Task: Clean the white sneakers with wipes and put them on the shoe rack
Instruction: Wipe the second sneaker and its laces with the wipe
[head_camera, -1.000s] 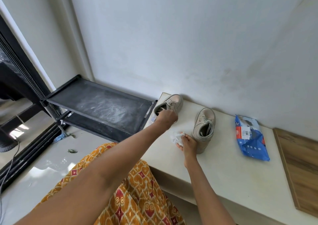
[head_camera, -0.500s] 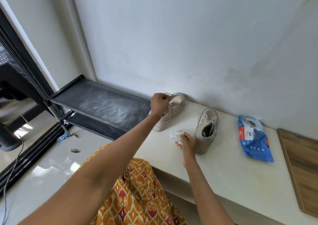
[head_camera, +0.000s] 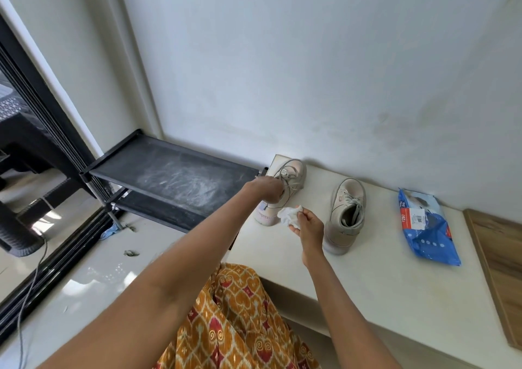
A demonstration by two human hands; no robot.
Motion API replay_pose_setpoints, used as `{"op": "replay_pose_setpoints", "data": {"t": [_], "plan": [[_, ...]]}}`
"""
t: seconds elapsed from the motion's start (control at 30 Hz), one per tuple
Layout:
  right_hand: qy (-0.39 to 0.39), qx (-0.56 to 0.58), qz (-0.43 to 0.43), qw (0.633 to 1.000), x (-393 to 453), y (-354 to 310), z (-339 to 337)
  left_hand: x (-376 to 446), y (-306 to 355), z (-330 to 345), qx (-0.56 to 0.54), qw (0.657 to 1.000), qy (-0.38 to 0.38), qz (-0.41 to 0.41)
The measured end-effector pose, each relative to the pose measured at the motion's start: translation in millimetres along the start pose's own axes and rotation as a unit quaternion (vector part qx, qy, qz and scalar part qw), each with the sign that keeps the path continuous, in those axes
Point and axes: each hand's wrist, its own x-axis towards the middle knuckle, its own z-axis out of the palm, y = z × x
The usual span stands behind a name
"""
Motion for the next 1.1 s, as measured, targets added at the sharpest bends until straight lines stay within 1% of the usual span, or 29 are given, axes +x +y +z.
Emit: {"op": "replay_pose_setpoints", "data": {"t": [0.03, 0.07, 0.1, 0.17, 0.2, 0.27, 0.37, 0.43, 0.5, 0.6, 0.7, 0.77, 0.83, 0.97, 1.03, 1.1], "plan": [[0.002, 0.0, 0.0, 1.0, 0, 0, 0, 0, 0, 0, 0.023, 0.999, -0.031, 0.007], [0.004, -0.001, -0.001, 1.0, 0, 0, 0, -2, 0, 0, 0.062, 0.997, -0.044, 0.024], [0.006, -0.002, -0.003, 1.0, -1, 0, 0, -3, -1, -1, 0.078, 0.995, -0.047, 0.044], [0.013, -0.003, -0.009, 1.0, -1, 2, -1, -5, -1, 2, 0.059, 0.992, -0.037, 0.101], [0.022, -0.005, -0.016, 1.0, -1, 3, -3, -4, -3, 7, 0.011, 0.994, -0.031, 0.103], [0.052, -0.012, -0.038, 0.998, -1, 4, -5, -8, -9, 15, -0.062, 0.992, 0.02, 0.112], [0.106, -0.013, -0.068, 0.992, -3, 4, -10, -13, -20, 28, -0.079, 0.976, 0.138, 0.151], [0.132, -0.018, -0.097, 0.986, -5, 3, -10, -19, -24, 38, -0.108, 0.965, 0.188, 0.15], [0.15, -0.047, -0.149, 0.976, -7, 1, -8, -24, -23, 51, -0.146, 0.952, 0.227, 0.143], [0.131, -0.1, -0.243, 0.956, -10, -6, 7, -30, -24, 68, -0.151, 0.932, 0.29, 0.154], [0.069, -0.176, -0.302, 0.934, -15, -1, 25, -32, -29, 77, -0.133, 0.914, 0.341, 0.174], [0.06, -0.202, -0.299, 0.931, -15, 10, 29, -31, -31, 78, -0.14, 0.91, 0.349, 0.176], [0.061, -0.201, -0.298, 0.931, -14, 16, 28, -31, -31, 76, -0.154, 0.909, 0.349, 0.17], [0.05, -0.209, -0.344, 0.914, -14, 21, 21, -31, -32, 77, -0.154, 0.91, 0.342, 0.175], [0.032, -0.253, -0.337, 0.906, -16, 34, 15, -32, -31, 78, -0.141, 0.913, 0.338, 0.181], [0.029, -0.323, -0.302, 0.896, -16, 51, 6, -32, -33, 79, -0.116, 0.913, 0.337, 0.196]]}}
